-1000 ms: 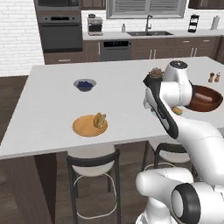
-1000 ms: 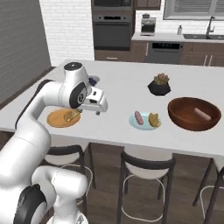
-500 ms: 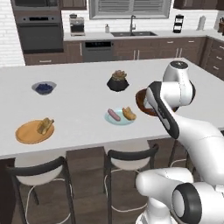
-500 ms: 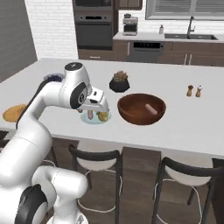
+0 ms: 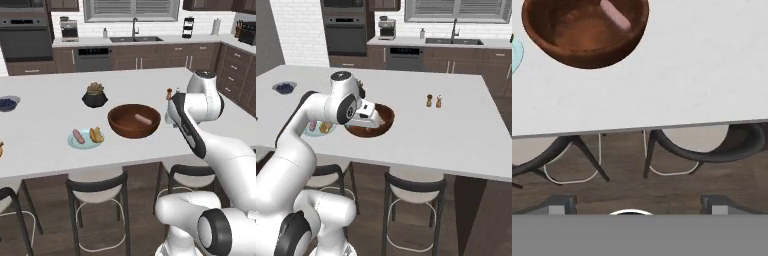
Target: Place one bun and one sausage from the bowl on each plate.
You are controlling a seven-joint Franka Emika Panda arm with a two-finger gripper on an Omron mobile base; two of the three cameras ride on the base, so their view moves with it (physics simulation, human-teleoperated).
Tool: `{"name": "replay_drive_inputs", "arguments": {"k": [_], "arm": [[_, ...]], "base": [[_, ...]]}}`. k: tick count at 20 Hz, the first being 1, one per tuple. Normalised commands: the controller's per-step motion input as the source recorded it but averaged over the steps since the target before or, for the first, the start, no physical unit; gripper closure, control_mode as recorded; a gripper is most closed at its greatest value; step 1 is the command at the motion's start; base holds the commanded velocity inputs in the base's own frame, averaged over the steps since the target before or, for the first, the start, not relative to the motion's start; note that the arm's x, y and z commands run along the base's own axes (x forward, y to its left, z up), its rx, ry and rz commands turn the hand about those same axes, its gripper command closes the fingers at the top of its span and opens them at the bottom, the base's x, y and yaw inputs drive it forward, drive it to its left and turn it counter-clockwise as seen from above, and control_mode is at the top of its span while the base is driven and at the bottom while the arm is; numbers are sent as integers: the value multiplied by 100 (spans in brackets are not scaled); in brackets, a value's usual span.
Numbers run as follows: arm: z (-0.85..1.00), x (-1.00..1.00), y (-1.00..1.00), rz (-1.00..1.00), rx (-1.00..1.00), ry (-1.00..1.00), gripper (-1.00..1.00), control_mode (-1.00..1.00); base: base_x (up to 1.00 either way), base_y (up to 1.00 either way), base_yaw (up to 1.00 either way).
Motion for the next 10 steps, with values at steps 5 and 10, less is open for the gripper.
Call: {"name": "replay_drive_inputs", "arguments": {"k": [5, 10], "arm": [[0, 0, 0, 0, 0, 0, -100, 100], [0, 0, 0, 0, 0, 0, -100, 100]], "base": [[1, -59, 4], [1, 21, 0]]}}
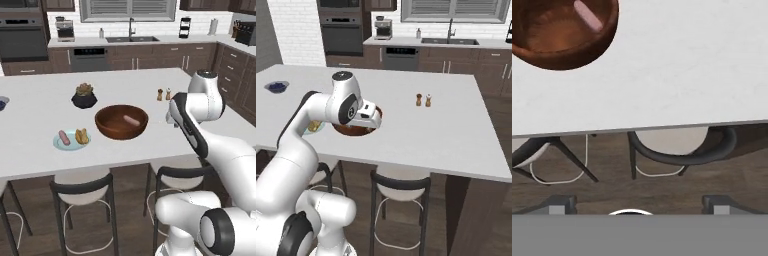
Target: Place one bun and one sausage from the bowl on each plate.
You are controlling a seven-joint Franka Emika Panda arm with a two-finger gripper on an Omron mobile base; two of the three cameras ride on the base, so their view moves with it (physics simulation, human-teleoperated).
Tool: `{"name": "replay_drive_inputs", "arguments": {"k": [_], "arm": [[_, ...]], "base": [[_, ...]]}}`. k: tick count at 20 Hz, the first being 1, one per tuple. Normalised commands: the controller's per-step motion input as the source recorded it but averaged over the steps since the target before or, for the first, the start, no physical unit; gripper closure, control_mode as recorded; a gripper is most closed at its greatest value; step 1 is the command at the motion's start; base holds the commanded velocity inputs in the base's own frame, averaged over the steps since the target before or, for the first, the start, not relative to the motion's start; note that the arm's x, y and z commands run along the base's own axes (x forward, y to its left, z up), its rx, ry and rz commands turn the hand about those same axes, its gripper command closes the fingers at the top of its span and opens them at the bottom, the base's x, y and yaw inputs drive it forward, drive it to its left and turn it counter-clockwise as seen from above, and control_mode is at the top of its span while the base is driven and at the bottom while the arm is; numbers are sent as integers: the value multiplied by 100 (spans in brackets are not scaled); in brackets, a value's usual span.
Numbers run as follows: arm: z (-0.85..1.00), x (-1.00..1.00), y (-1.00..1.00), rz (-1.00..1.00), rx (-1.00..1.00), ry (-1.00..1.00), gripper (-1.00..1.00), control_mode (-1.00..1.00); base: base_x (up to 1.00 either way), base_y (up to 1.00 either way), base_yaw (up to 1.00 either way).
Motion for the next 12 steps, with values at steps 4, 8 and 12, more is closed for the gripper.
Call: {"name": "replay_drive_inputs", "arguments": {"k": [4, 8, 12], "arm": [[0, 0, 0, 0, 0, 0, -100, 100], [0, 0, 0, 0, 0, 0, -100, 100], [0, 0, 0, 0, 0, 0, -100, 100]], "base": [[13, 63, 0], [28, 21, 0], [34, 2, 0]]}}
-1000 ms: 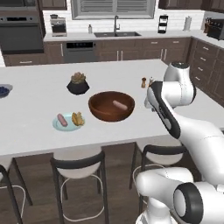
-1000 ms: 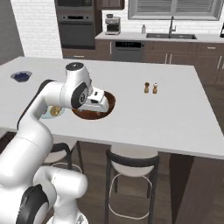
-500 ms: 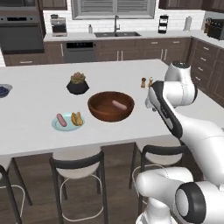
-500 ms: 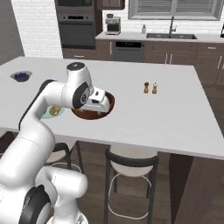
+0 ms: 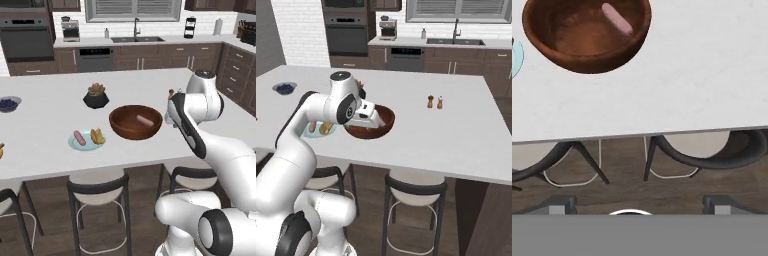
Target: Place one bun and one sausage from the bowl on each plate.
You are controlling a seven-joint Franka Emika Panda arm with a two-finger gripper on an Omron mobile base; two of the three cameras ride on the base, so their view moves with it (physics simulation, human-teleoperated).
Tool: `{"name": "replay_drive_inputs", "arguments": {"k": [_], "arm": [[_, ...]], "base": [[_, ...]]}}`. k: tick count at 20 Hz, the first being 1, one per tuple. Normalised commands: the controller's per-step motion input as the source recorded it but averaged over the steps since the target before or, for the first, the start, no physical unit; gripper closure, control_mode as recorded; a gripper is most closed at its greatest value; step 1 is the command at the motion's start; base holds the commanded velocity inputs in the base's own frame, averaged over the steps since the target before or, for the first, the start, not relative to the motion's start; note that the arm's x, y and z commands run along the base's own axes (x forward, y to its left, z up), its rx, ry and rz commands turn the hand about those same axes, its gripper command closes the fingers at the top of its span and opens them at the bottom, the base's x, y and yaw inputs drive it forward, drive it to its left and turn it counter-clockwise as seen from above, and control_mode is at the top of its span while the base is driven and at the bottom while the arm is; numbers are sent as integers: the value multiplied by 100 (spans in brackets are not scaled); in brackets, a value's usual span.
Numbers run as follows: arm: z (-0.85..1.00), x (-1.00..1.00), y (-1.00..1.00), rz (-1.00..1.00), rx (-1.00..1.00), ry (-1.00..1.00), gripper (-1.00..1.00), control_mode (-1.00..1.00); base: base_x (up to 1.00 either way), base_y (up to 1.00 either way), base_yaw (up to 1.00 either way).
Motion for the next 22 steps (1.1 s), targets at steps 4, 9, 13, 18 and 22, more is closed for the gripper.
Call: {"name": "replay_drive_inputs", "arguments": {"k": [4, 9, 13, 18, 22], "arm": [[0, 0, 0, 0, 0, 0, -100, 100], [0, 9, 0, 0, 0, 0, -100, -100], [0, 66, -3, 0, 0, 0, -100, -100], [-2, 92, 0, 1, 0, 2, -100, -100], [-31, 82, 4, 8, 0, 3, -100, -100]], "base": [[39, 0, 0], [12, 0, 0], [0, 0, 0], [0, 0, 0], [0, 0, 0]]}}
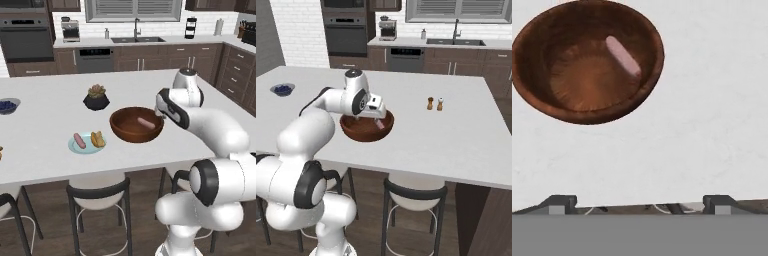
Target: Place one bun and one sausage from the bowl on each plate.
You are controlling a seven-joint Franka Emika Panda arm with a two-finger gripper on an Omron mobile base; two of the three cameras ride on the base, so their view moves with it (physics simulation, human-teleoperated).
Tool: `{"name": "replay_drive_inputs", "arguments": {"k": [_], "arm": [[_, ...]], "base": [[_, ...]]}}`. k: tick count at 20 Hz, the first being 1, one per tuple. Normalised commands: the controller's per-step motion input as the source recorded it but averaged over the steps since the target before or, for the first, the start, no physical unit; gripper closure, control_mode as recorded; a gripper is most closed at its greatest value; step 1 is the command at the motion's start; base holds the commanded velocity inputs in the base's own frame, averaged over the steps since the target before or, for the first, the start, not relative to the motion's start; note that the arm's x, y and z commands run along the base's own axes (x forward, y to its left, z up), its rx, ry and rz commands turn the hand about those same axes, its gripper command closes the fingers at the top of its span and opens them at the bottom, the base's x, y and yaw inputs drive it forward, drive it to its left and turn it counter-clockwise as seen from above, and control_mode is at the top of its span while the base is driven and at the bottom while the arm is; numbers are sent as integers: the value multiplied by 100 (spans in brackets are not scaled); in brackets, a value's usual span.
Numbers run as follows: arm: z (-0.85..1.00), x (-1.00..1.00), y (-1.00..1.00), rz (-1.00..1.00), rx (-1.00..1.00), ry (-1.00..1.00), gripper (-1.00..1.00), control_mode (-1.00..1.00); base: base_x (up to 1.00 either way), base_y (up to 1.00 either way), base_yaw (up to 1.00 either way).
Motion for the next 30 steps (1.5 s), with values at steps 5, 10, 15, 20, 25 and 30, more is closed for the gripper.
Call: {"name": "replay_drive_inputs", "arguments": {"k": [5, 10, 15, 20, 25, 30], "arm": [[-49, 60, 33, 31, -1, 0, -100, -100], [-41, 59, 13, 15, 0, 0, -100, -100], [-21, 70, 0, 0, -3, 0, -100, -100], [-31, 57, 2, 0, -13, 0, -100, -100], [-34, 45, 0, 0, -14, 0, -100, -100], [-37, 23, 2, 0, -14, 0, -100, -100]], "base": [[0, 0, 0], [0, 0, 0], [0, 0, 0], [0, 0, 0], [0, 0, 0], [0, 0, 0]]}}
